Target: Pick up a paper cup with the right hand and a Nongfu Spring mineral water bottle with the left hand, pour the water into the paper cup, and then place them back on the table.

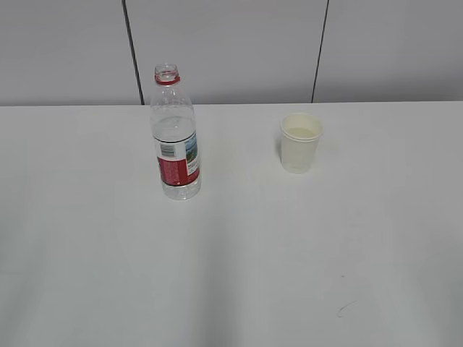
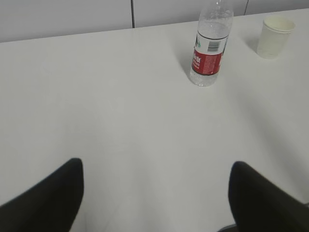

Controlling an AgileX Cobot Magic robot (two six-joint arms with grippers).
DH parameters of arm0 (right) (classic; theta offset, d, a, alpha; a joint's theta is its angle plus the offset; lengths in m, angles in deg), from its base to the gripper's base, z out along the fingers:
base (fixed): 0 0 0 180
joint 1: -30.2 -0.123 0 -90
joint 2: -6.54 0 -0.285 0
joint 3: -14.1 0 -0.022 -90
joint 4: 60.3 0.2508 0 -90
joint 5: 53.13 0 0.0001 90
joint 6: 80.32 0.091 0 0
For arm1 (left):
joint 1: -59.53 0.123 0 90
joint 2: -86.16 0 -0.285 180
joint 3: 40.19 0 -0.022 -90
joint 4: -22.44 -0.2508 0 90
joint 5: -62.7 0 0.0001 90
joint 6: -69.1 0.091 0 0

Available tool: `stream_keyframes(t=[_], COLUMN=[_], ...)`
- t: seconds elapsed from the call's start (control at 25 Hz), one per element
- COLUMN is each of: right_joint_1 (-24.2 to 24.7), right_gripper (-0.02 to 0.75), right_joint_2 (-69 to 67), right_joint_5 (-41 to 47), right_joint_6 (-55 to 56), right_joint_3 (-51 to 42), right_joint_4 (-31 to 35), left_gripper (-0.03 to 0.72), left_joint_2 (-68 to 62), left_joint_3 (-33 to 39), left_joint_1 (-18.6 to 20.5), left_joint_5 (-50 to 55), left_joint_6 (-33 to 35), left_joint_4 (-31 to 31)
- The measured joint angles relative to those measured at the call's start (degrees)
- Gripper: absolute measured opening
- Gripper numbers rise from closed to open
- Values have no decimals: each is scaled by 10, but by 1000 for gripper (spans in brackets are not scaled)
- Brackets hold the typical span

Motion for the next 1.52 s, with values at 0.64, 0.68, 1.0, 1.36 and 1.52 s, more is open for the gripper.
stream_keyframes(t=[0.64, 0.68, 1.0, 1.36, 1.52], right_joint_1=[0, 0, 0, 0, 0], right_gripper=[585, 585, 585, 585, 585], right_joint_2=[5, 5, 5, 5, 5], right_joint_5=[2, 2, 2, 2, 2], right_joint_6=[0, 0, 0, 0, 0], right_joint_3=[0, 0, 0, 0, 0], right_joint_4=[-1, -1, -1, -1, -1], left_gripper=[512, 510, 503, 501, 501], left_joint_2=[2, 2, 2, 2, 2], left_joint_3=[2, 2, 2, 2, 2], left_joint_1=[0, 0, 0, 0, 0], left_joint_5=[2, 2, 2, 2, 2], left_joint_6=[1, 1, 1, 1, 1], left_joint_4=[0, 0, 0, 0, 0])
